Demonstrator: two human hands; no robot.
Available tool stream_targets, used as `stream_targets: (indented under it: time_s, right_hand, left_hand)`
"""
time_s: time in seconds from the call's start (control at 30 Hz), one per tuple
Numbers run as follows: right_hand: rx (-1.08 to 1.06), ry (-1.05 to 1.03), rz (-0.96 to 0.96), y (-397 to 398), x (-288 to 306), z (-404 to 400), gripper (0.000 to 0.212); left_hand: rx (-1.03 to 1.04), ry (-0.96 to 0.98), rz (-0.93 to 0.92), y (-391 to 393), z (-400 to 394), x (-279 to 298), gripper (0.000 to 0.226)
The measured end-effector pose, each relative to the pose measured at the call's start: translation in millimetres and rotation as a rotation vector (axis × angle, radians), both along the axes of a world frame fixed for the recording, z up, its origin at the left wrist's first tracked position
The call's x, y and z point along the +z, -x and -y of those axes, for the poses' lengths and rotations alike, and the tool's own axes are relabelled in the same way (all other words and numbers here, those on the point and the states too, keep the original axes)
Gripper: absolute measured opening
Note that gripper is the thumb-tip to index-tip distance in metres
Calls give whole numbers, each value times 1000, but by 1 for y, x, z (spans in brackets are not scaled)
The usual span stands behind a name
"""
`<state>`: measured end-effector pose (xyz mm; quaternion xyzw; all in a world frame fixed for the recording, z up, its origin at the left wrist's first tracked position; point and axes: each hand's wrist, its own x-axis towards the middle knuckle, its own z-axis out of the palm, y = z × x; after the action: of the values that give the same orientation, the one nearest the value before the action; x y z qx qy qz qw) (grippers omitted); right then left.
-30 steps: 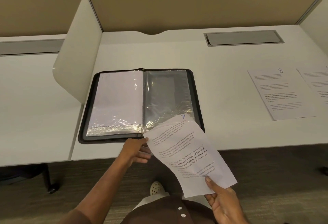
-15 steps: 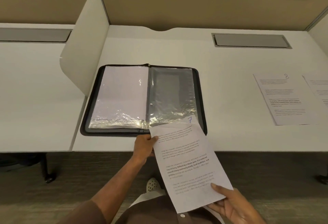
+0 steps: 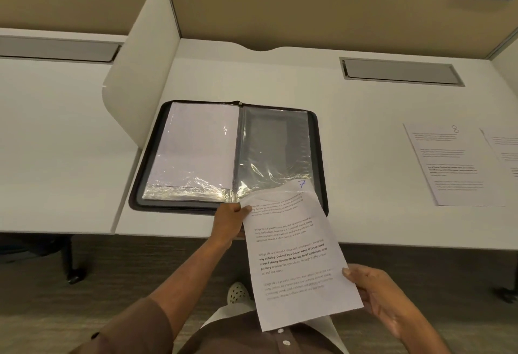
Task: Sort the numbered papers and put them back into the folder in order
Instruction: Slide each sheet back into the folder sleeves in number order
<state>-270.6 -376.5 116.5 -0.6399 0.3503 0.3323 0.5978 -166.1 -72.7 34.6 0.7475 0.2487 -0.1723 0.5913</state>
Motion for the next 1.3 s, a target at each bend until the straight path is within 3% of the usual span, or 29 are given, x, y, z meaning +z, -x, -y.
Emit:
stream_targets:
  time_s: [0.13,0.33,0.53,0.83,1.13,1.3]
  right_hand:
    - [154,155,86,-5,-10,-17,16]
    - [203,183,128,-5,-18,-22,16]
    - [123,177,146,-9,-19,-35,11]
    - [19,156,152,-8,-28,-46,8]
    - [-4,96,150,-27,-26,-51,9]
    - [2,129,229,-40,-32,-56,7]
  left_hand:
    - [38,14,-16,-4,-1,-2,25]
    - [165,144,-88,4,-4,-5,12]
    - [176,85,-74,-10,-6,1,39]
    - [223,447,-244,4,-21,7,24]
    - [157,206,-152,-4,-11,5,8]
    - [214,178,-172,-16,-5,2,23]
